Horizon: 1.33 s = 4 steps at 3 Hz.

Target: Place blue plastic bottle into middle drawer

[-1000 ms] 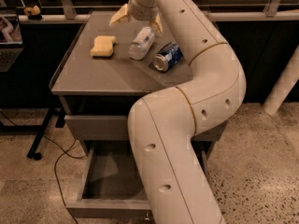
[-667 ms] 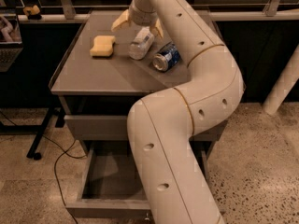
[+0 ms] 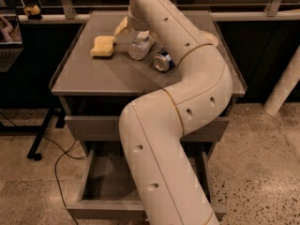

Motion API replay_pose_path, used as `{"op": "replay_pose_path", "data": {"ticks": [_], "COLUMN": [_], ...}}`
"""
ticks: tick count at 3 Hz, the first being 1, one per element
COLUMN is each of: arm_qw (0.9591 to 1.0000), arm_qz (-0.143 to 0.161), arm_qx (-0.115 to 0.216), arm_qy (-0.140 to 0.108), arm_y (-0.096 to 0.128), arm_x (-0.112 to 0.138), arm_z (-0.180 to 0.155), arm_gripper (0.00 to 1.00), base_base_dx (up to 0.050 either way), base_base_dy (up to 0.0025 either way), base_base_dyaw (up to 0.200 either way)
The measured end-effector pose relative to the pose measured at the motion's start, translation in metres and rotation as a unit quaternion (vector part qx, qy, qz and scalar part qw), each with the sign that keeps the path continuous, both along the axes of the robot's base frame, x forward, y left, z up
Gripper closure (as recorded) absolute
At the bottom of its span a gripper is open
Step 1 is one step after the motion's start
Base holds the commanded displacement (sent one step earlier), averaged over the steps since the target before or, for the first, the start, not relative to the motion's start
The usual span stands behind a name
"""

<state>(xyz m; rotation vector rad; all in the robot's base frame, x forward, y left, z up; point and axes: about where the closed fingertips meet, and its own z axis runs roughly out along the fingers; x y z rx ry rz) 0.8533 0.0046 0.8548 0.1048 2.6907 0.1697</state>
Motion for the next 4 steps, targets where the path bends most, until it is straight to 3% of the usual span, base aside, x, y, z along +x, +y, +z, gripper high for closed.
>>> {"op": "replay_pose_path", "data": {"ticks": [1,4], "arm_qw": [1.0,1.0], "arm_qz": [-0.003,-0.003], "arm_qx": [-0.007,-0.007], "arm_qy": [-0.003,-0.003], "arm_y": [-0.0038,-0.0036], "arm_x": [0.0015,0.0016], "arm_z": [0.0006,0.0002], "arm_gripper": [0.19,0.89], "base_base_dx": [0.0,0.0], "base_base_dy": [0.0,0.0], "base_base_dyaw": [0.0,0.0]}}
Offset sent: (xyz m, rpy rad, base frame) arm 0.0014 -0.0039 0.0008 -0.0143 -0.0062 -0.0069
